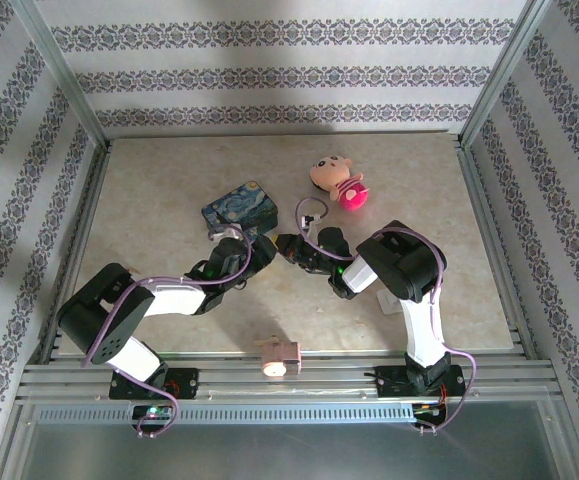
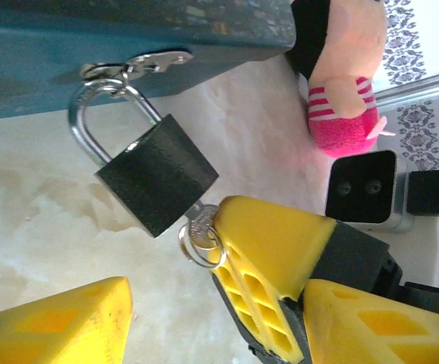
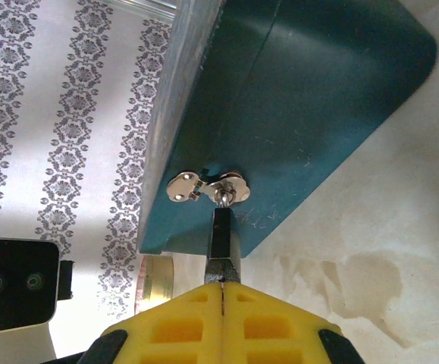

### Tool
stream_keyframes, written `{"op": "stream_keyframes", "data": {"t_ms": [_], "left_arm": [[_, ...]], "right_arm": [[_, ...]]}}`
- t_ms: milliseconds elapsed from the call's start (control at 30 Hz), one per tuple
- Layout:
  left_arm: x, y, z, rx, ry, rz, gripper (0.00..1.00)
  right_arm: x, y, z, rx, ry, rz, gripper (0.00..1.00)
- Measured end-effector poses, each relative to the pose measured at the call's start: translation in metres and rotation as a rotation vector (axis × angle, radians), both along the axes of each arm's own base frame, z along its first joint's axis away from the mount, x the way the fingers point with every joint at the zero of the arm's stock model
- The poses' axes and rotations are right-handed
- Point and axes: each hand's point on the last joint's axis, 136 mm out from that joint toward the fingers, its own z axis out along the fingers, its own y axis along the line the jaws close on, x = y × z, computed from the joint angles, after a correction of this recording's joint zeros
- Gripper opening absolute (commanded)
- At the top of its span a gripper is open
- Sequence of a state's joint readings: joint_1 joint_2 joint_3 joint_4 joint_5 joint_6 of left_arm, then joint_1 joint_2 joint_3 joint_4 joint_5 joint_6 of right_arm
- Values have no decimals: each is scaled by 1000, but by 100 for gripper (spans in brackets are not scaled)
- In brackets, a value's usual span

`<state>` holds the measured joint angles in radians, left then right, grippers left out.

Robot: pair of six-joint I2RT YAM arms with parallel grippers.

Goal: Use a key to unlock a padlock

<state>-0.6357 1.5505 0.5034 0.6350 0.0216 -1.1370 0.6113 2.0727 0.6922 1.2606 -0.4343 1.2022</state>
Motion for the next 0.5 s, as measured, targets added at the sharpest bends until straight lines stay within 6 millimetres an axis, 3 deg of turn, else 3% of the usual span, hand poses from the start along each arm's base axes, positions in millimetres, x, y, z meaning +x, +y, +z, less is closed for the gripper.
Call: {"op": "stream_keyframes", "data": {"t_ms": [300,500], "left_arm": [[8,16,16,2,-42,86,63],[14,28,15,0,-33,144,64]], "right_arm": [[0,0,2,5,-5,0,0],[3,3,1,9,-6,0,0]]}}
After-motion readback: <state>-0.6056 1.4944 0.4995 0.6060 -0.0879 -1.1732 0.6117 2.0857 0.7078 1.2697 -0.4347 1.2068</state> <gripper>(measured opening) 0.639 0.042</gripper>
